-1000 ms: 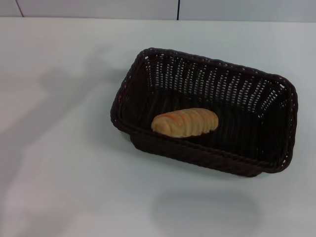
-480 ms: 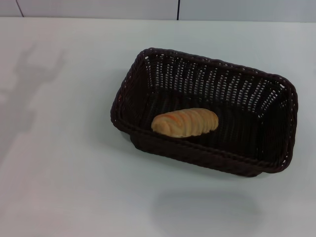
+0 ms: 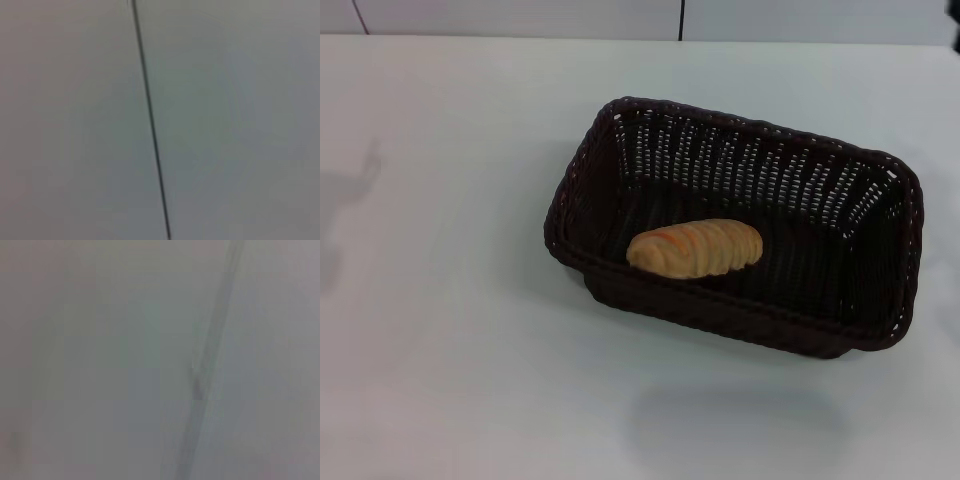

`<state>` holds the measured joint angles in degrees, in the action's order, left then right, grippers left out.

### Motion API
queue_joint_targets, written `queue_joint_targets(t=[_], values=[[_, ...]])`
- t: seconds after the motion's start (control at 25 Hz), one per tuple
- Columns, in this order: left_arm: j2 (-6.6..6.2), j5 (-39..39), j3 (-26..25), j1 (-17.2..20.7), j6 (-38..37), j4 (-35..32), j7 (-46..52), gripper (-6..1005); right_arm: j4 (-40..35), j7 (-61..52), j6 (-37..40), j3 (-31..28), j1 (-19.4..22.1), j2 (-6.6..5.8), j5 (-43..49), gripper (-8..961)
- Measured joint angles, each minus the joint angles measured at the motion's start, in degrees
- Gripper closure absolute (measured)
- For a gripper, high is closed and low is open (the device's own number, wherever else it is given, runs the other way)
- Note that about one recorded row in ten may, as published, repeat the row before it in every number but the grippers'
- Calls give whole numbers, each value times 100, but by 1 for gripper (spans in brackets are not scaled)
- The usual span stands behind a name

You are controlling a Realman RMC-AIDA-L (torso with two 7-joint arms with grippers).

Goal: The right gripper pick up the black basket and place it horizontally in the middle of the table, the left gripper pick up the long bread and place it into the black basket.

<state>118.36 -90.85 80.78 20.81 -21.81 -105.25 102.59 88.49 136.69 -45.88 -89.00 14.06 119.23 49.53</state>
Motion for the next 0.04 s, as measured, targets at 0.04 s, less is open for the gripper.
queue_joint_targets(t=[0.04], values=[[0,0,0,0,0,0,0,137,0,0,0,0,0,0,0,408]])
